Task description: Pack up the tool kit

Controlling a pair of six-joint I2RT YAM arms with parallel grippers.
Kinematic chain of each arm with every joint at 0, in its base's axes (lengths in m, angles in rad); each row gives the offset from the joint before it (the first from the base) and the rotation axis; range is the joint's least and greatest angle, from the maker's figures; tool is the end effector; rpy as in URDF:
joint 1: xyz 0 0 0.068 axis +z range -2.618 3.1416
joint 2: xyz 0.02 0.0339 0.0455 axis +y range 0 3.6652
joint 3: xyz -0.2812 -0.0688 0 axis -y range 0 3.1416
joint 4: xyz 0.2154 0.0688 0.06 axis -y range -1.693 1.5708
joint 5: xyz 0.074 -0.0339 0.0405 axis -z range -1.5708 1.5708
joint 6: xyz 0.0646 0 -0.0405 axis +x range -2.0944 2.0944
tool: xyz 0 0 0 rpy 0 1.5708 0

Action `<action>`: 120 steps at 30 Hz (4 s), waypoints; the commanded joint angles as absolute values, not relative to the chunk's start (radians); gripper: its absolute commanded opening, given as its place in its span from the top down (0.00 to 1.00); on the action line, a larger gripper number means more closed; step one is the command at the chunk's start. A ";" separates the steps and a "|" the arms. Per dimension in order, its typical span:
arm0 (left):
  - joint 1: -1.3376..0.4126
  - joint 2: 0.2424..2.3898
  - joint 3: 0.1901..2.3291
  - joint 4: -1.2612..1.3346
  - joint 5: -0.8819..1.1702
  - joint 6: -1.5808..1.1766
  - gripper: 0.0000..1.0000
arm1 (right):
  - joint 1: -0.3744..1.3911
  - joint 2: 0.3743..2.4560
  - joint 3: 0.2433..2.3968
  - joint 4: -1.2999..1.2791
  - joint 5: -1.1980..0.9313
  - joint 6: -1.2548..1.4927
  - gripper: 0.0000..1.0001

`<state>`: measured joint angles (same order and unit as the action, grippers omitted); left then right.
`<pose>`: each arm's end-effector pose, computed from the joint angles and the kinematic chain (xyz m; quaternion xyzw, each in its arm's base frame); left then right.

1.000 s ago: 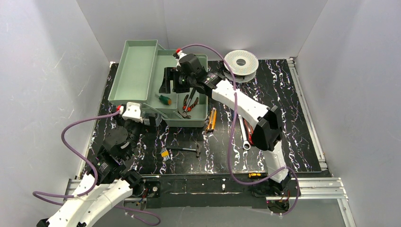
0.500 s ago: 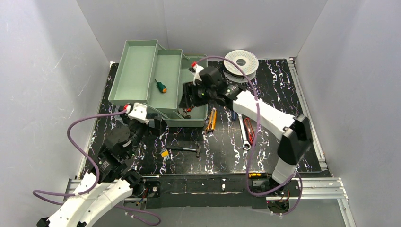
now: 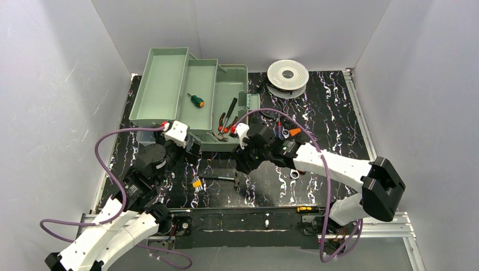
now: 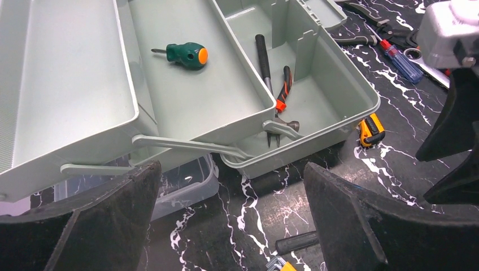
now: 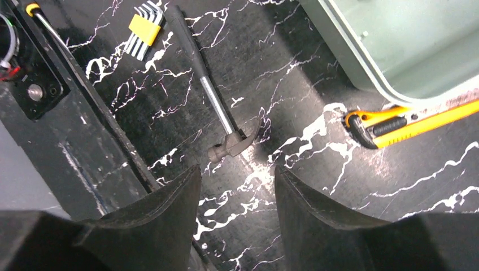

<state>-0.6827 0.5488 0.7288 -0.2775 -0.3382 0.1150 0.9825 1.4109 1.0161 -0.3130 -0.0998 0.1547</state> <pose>0.1032 -0.0563 0.3446 0.1794 0.7168 -0.0658 0.6706 0.1623 0.2550 0.2737 -0.3840 0.8222 0.2631 0.3276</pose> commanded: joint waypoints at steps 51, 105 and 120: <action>-0.675 0.457 0.731 -0.266 -0.496 0.130 0.02 | 1.215 1.347 1.027 -0.080 0.350 -0.047 0.99; -0.672 0.527 0.711 -0.246 -0.447 0.166 0.02 | 0.764 1.747 1.487 -0.225 0.036 0.587 0.32; -0.673 0.609 0.734 -0.259 -0.319 0.160 0.02 | 0.530 1.294 1.052 -0.350 0.197 0.426 0.26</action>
